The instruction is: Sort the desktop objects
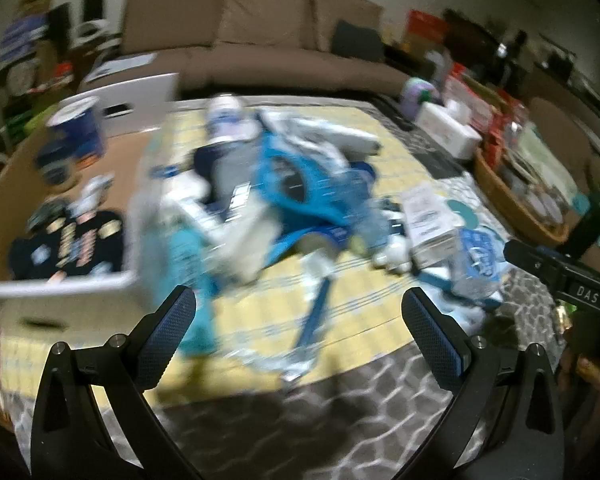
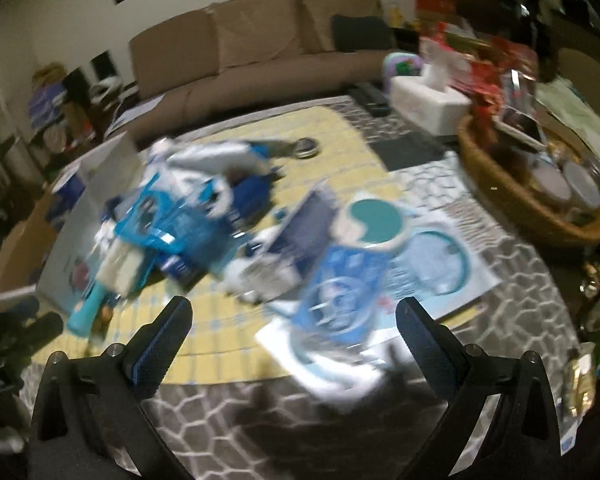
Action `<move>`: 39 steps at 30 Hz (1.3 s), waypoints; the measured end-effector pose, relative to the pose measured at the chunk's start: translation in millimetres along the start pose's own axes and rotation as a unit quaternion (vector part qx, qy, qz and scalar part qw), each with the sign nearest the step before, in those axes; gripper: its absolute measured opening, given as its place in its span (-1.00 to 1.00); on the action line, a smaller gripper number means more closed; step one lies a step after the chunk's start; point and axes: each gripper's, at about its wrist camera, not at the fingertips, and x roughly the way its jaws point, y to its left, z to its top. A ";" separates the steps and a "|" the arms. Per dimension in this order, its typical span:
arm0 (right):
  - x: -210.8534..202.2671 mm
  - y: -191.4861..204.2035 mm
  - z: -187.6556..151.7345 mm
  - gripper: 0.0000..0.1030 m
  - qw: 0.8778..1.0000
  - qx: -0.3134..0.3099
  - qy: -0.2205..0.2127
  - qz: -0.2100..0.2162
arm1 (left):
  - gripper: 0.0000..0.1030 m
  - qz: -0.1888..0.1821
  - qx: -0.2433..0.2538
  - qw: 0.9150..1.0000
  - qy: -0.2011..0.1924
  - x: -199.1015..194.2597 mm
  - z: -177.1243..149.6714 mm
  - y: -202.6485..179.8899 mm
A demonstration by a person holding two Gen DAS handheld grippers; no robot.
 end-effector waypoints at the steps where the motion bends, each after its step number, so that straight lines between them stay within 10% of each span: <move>1: -1.3 -10.1 2.5 1.00 1.000 0.008 -0.001 -0.002 | 1.00 -0.003 0.006 1.000 0.002 5.1 2.7 -6.4; 14: 59.6 -58.1 90.5 0.99 0.992 0.053 0.064 0.100 | 0.98 -0.056 0.017 0.996 0.063 93.5 6.9 -82.5; 25: 165.9 -61.2 123.6 0.58 0.977 0.023 0.134 0.162 | 0.40 -0.108 -0.040 0.989 0.094 135.6 2.8 -78.4; 39: 196.4 -59.1 118.8 0.55 0.955 0.015 0.174 0.238 | 0.76 -0.150 -0.112 0.976 0.116 158.7 -7.1 -71.8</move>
